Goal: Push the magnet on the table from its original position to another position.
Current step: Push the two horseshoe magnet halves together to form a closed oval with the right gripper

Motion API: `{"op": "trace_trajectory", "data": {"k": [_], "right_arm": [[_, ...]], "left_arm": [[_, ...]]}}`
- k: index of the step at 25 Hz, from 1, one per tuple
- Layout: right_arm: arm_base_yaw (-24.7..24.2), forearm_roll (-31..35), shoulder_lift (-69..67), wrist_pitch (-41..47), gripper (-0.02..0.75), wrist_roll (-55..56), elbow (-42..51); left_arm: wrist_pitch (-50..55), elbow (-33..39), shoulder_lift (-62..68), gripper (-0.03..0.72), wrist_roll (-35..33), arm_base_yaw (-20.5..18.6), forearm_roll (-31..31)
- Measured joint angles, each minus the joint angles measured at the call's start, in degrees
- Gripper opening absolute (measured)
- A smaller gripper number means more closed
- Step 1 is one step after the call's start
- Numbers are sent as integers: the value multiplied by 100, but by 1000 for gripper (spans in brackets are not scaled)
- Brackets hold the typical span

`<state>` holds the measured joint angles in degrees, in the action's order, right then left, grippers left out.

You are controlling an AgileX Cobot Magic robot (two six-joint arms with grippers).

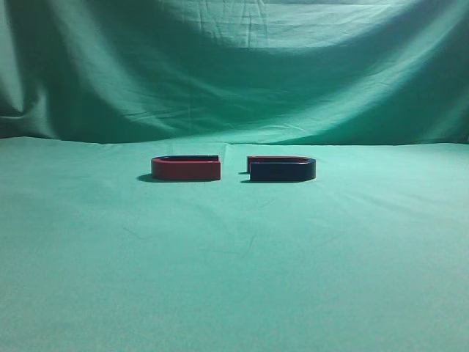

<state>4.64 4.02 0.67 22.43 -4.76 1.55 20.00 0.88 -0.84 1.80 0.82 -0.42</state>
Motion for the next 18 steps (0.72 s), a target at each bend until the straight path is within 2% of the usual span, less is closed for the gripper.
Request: {"op": "trace_trajectory", "data": {"k": [18], "right_arm": [[0,0,0,0,0,0,0]], "left_arm": [[0,0,0,372,0,0,0]]}}
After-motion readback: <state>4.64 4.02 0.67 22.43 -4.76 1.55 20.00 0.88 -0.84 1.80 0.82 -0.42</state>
